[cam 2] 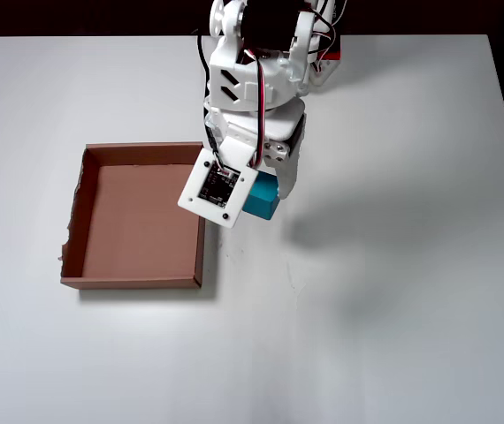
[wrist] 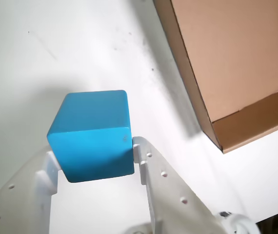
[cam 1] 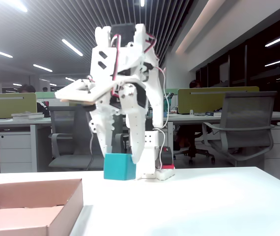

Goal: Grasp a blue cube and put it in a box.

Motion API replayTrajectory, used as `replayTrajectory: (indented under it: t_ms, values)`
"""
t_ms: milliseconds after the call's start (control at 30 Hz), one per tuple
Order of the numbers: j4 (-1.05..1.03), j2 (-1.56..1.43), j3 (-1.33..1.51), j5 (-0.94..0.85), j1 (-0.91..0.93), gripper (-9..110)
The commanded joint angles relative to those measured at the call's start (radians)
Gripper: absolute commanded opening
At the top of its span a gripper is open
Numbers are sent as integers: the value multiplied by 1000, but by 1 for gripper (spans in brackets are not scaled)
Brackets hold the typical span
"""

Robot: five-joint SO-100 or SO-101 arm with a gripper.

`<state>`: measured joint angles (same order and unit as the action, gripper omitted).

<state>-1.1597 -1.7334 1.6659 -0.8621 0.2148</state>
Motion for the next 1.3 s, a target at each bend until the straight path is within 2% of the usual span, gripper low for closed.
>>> replayTrajectory:
  t_ms: [0, 367, 667, 933, 1267]
  values:
    - [-21, -55, -94, 14, 41, 15]
    - [-150, 120, -371, 72, 336, 15]
    - [-149, 218, -430, 75, 483, 16]
    - [-104, 293, -400, 81, 512, 16]
    - [80, 440, -337, 87, 495, 16]
